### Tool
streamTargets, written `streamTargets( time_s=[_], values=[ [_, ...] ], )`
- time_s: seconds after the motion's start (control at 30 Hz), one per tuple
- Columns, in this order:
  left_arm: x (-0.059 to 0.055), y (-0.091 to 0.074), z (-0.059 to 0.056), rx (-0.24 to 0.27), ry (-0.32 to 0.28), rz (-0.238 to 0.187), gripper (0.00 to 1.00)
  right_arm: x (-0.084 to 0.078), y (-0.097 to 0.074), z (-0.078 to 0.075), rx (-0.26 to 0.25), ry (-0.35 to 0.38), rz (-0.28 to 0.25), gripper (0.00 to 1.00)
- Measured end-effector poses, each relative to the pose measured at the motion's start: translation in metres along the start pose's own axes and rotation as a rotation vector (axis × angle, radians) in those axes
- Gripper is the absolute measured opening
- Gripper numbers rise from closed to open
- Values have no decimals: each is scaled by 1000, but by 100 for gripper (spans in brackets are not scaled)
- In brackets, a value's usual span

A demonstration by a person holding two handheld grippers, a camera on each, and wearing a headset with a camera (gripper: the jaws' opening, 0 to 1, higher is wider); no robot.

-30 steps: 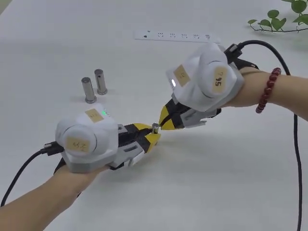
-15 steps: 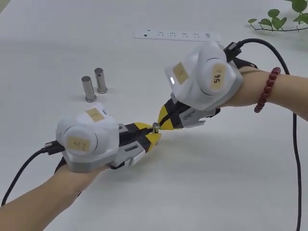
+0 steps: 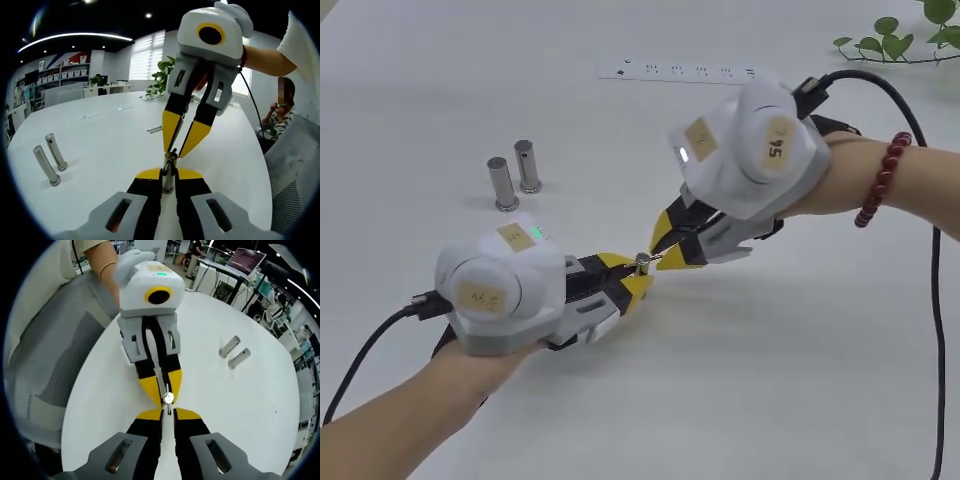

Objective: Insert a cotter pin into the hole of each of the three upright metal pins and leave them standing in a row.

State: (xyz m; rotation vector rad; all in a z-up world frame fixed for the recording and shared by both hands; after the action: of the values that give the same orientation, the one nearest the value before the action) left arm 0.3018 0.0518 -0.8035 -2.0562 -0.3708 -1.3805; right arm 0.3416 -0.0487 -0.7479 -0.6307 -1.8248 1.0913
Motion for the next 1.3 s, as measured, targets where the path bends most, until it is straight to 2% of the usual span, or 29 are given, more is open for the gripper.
streamTargets(
  time_s=[0.37,1.3],
  values=[
    [0,0,0,-2,1,1,8,0,-2,1,-3,0,-3,5],
    [-1,1,0,-5,11,7,8,6,0,2,-2,7,-17,5]
  ],
)
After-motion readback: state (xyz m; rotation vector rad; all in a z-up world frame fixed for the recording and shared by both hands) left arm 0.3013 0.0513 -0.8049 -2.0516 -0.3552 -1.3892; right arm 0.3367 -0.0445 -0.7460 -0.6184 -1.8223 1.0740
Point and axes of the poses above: the centre of the closed fingertips' face, and the gripper's own axes: y roughly forward along the fingers, z roughly to its left, x roughly out of its top, the point moved 8 cm from there along -y, roughly backward along the fingers, and after that the axes turned 9 degrees about -y, right-handed, at the moved point
